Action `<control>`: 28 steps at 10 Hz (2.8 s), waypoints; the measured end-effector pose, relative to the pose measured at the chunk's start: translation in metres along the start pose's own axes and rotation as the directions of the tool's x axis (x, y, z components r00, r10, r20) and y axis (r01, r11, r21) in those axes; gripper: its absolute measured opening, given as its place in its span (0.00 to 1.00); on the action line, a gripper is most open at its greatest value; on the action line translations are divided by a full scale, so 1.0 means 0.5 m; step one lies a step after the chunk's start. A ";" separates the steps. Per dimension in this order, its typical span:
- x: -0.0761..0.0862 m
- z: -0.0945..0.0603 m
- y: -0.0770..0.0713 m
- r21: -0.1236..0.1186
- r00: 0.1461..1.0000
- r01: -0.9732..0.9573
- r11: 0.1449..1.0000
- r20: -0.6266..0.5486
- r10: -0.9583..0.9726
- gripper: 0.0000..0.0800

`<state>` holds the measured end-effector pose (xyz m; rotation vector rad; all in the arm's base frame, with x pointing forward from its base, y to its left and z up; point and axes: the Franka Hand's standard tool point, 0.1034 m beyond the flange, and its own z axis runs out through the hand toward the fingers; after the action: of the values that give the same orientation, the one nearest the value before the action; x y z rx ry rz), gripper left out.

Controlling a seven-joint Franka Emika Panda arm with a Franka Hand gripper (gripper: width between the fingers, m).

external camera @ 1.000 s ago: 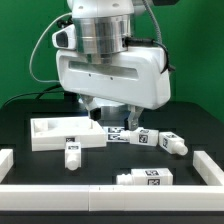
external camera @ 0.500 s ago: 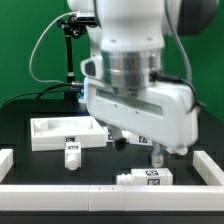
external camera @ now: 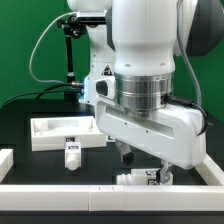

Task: Assemble one leg

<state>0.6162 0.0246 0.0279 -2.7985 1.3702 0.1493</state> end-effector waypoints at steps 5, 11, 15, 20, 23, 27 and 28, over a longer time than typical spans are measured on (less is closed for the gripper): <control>-0.014 0.031 0.015 -0.015 1.000 0.003 1.000 0.007 -0.003 0.66; 0.032 -0.086 0.106 -0.005 0.979 0.200 0.980 0.036 -0.200 0.35; 0.095 -0.180 0.212 0.053 0.970 0.242 0.969 0.027 -0.244 0.35; 0.136 -0.126 0.281 0.035 0.912 0.409 0.912 -0.006 -0.409 0.35; 0.189 -0.034 0.334 -0.014 0.893 0.446 0.895 -0.065 -0.446 0.35; 0.189 0.011 0.334 -0.034 0.885 0.458 0.888 -0.074 -0.459 0.35; 0.189 0.010 0.334 -0.033 0.885 0.458 0.888 -0.074 -0.459 0.35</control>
Offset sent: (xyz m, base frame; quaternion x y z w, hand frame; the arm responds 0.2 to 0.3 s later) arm 0.0000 0.0000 0.0000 0.0000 0.0000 0.0000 1.0000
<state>0.5418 -0.1517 0.0177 -3.0724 0.6751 0.0352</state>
